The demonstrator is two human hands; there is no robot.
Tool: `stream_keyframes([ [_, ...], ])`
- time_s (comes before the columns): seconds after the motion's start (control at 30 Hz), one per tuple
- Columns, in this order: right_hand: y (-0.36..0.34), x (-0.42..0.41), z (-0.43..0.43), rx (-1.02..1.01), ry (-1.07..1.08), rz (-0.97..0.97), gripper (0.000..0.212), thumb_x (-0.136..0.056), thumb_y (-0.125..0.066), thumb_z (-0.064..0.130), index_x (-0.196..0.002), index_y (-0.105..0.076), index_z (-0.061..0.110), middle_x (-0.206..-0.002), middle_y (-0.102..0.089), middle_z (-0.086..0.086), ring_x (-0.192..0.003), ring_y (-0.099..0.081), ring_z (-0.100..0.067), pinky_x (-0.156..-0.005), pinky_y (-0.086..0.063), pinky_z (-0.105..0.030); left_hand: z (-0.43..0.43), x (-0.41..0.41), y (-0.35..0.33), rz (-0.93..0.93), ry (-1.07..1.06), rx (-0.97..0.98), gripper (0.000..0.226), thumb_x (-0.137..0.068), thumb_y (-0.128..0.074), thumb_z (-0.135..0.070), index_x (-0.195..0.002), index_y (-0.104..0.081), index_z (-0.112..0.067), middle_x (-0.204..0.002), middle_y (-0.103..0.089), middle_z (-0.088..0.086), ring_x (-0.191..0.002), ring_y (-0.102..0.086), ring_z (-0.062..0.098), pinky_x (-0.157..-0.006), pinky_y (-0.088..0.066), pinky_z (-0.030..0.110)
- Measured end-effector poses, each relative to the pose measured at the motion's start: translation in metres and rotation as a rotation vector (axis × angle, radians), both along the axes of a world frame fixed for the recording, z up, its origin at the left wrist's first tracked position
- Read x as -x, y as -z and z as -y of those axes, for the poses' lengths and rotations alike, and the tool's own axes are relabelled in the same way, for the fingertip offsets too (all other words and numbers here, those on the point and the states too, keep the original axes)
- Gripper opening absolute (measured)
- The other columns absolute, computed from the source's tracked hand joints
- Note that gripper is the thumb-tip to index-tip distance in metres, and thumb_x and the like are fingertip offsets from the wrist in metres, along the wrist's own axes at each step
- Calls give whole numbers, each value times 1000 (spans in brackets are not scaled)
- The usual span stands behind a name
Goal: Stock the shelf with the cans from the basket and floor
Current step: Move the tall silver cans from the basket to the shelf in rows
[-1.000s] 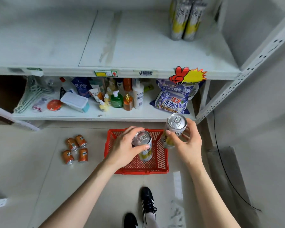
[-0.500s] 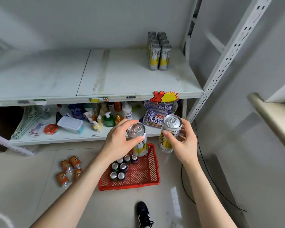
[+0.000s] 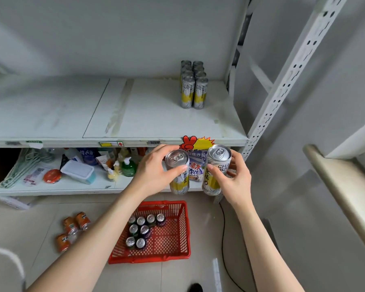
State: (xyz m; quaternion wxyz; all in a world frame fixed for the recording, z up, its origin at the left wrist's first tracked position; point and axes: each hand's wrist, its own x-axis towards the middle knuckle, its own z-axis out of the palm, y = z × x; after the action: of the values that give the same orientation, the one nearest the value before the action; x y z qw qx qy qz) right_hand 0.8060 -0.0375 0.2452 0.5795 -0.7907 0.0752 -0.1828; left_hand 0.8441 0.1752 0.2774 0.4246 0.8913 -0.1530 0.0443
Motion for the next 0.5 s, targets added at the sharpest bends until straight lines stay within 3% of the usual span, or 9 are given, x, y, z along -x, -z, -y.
stream_keyframes([
  [0.17,3,-42,24,-18,-49,-24,48,-75,-84,24,-116,-60,26,-109,-69,8,-96,-65,-1,-74,-48,-9,30,-39,-1,7,-38,10,51,-74,-77,-38,-120,-61,-22,-109,-58,-14,-101,-55,4,-84,-37,12],
  [0.33,9,-89,37,12,-63,-36,50,-74,-84,27,-115,-56,34,-106,-69,15,-94,-64,2,-74,-48,-9,43,-85,3,-2,-74,3,54,-75,-77,-39,-123,-60,-22,-118,-60,-11,-105,-54,2,-89,-37,16],
  [0.5,18,-139,45,18,-43,-38,51,-73,-84,31,-117,-58,27,-107,-69,9,-98,-66,-10,-87,-56,-36,46,-138,3,9,-61,1,52,-75,-77,-36,-121,-61,-20,-117,-60,-7,-103,-57,9,-92,-43,24],
])
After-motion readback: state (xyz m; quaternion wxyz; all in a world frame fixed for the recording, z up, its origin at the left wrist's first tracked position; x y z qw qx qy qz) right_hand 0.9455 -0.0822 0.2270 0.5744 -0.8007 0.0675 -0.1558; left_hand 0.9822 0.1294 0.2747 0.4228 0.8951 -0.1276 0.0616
